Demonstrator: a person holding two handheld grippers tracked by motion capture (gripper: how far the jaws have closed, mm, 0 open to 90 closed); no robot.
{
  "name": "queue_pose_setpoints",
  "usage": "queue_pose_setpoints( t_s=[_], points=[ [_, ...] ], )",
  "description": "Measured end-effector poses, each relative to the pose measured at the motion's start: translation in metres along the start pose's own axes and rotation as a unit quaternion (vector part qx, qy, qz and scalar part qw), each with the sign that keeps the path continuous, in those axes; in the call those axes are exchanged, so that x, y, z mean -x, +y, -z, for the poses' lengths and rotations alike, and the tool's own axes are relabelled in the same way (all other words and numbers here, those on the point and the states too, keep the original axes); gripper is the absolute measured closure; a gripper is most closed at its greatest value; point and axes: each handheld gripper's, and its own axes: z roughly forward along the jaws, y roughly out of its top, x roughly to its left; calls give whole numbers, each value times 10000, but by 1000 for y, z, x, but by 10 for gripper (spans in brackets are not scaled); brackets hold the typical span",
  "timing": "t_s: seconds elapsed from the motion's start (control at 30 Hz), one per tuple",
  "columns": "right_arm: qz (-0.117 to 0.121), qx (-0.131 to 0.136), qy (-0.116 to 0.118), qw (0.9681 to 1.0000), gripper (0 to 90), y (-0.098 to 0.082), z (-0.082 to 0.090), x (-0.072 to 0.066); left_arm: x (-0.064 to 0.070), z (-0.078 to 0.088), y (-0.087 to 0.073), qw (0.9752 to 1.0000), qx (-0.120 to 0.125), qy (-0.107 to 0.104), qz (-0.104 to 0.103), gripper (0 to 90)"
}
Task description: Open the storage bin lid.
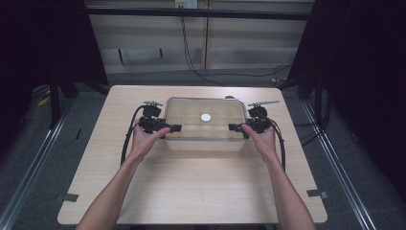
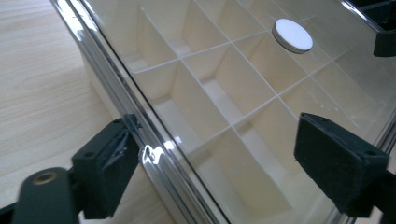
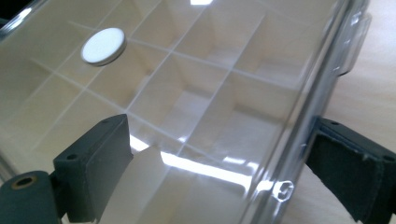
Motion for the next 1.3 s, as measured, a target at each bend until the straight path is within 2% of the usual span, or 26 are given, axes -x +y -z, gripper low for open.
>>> queue_pose_setpoints(
  t_s=[0.1,0.13,0.2,0.3,0.37,0.5,0.57,0.6,0.77,0.8,0.9,0.97,1.13,1.3],
  points=[
    [-11,85,-47,10000,95,-2,1,-1,2,2,0,10000,40,82,-40,164],
    [23,127,-96,9999,113,-2,2,-2,4,3,0,9997,100,192,-127,180],
    [45,200,-125,9997,130,-2,4,-2,7,4,-1,9994,153,250,-203,184],
    [59,285,-122,9995,138,-3,5,-3,7,8,-1,9992,193,243,-263,232],
    [-24,368,-71,9993,151,-3,7,-2,5,10,-2,9993,226,194,-242,267],
    [-84,472,-157,9987,243,-4,10,-1,3,13,-5,9993,316,121,-150,309],
    [-125,523,-139,9985,270,-4,11,0,3,14,-5,9992,333,137,-162,332],
    [-197,580,-84,9981,318,-4,14,3,3,16,-5,9991,370,131,-190,346],
    [-218,666,-47,9975,395,-3,21,6,3,20,-4,9985,489,149,-175,411],
    [-221,683,-140,9973,425,-2,24,4,3,21,-4,9986,481,140,-146,418],
    [-243,728,-249,9967,443,-1,27,1,5,24,-3,9982,511,219,-214,441],
    [-319,759,-237,9963,473,-1,29,1,6,26,-3,9979,576,227,-206,459],
    [-300,827,-259,9958,521,1,37,0,5,31,-4,9973,702,157,-142,526],
    [-309,921,-235,9950,561,1,43,-1,7,38,-3,9968,733,151,-264,572]
  ],
)
